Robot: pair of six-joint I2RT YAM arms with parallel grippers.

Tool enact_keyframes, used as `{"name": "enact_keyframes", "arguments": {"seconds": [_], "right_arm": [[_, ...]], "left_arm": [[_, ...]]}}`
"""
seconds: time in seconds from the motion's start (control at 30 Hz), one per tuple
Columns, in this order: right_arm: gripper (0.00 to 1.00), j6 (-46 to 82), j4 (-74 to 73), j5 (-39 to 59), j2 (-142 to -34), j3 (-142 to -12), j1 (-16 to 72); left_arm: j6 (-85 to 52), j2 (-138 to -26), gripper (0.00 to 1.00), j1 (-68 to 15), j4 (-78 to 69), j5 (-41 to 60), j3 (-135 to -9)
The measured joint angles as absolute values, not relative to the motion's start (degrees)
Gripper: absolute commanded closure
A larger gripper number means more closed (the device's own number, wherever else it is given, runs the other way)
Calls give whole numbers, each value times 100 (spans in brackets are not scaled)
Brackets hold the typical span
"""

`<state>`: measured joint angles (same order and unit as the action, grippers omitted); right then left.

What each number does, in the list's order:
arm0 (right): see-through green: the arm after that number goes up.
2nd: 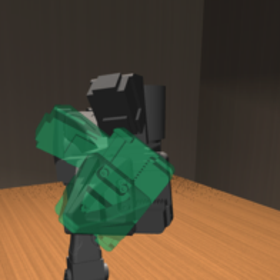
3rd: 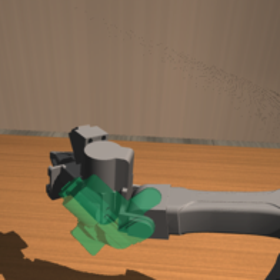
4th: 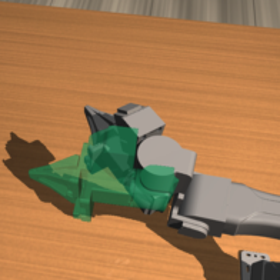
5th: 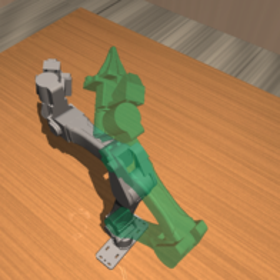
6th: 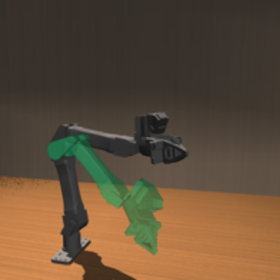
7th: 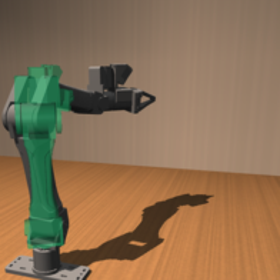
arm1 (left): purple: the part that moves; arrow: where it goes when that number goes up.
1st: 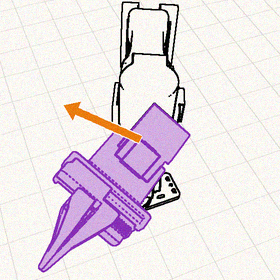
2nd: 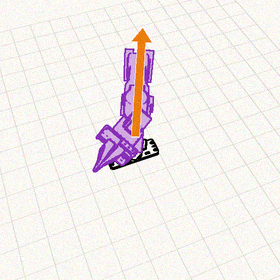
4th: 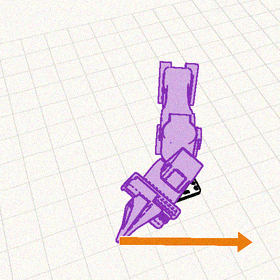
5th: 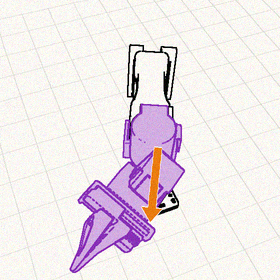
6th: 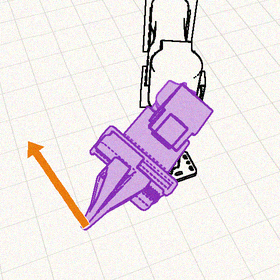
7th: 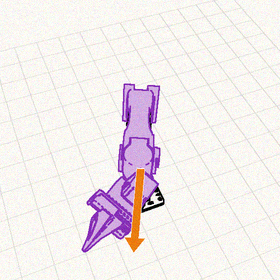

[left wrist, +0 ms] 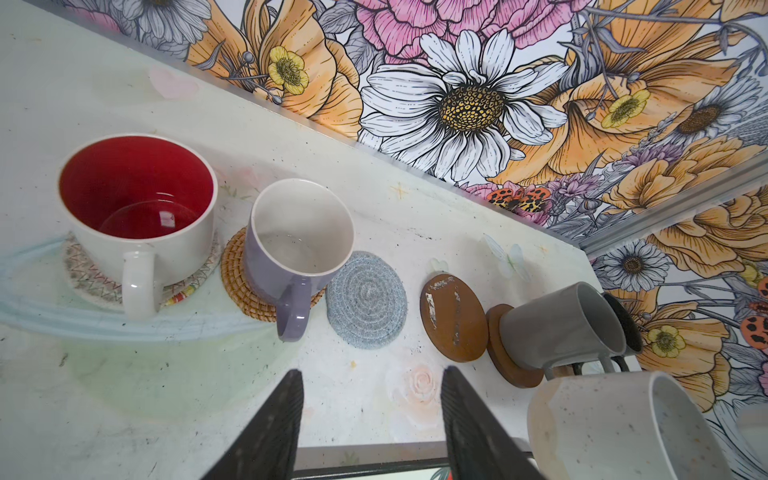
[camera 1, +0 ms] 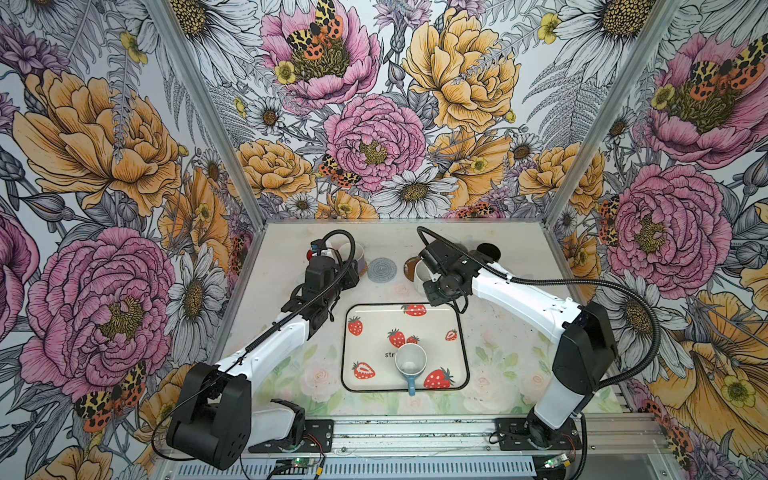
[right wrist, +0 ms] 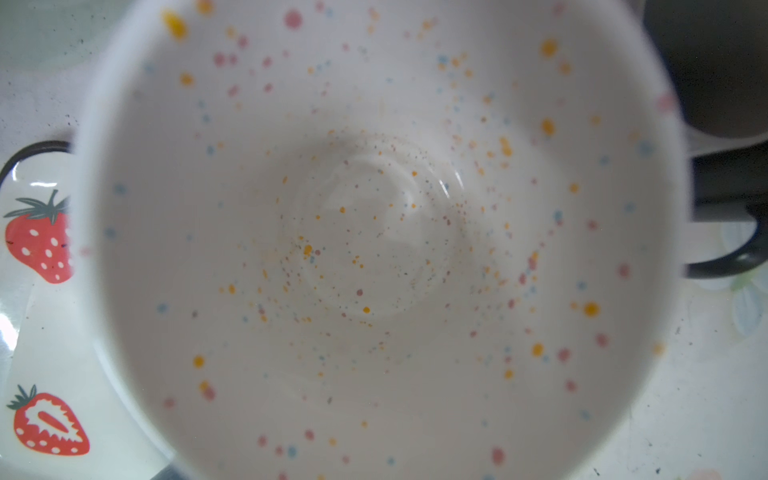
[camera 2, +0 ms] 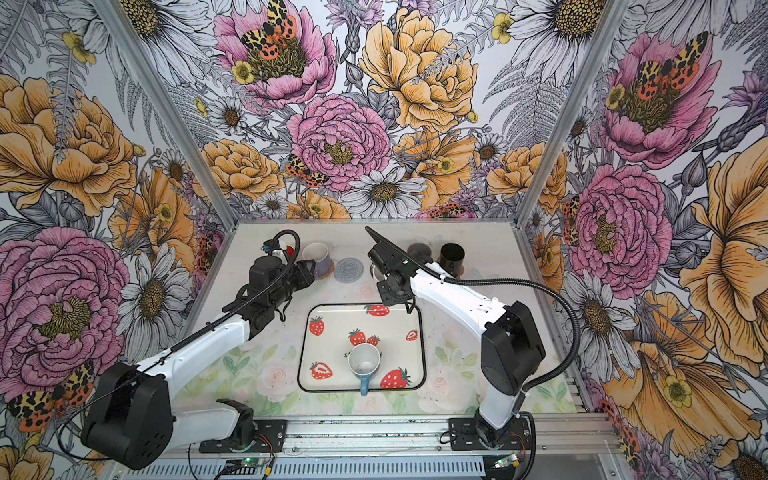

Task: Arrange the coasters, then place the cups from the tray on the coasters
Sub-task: 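Lift the white speckled mug with the right gripper and carry it toward the cork coaster, then lower the speckled mug onto the cork coaster beside the grey mug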

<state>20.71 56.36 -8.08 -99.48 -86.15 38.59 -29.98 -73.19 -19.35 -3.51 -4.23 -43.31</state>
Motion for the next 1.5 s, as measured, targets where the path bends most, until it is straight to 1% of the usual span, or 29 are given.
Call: {"name": "enact_keyframes", "arguments": {"seconds": [0.5, 0.83, 1.5], "right_arm": [[100, 1791, 5428, -311, -11032, -9664, 3317], [100, 1704, 5371, -158, -11657, -10202, 3085], [100, 1680, 5369, -121, -12265, -10772, 2915]], "left_arm": [[-2982, -7568, 45, -1876, -508, -307, -4331], [-2982, -7826, 45, -1822, -543, -200, -4331], [-2982, -7996, 45, -1817, -548, -139, -4348]]}}
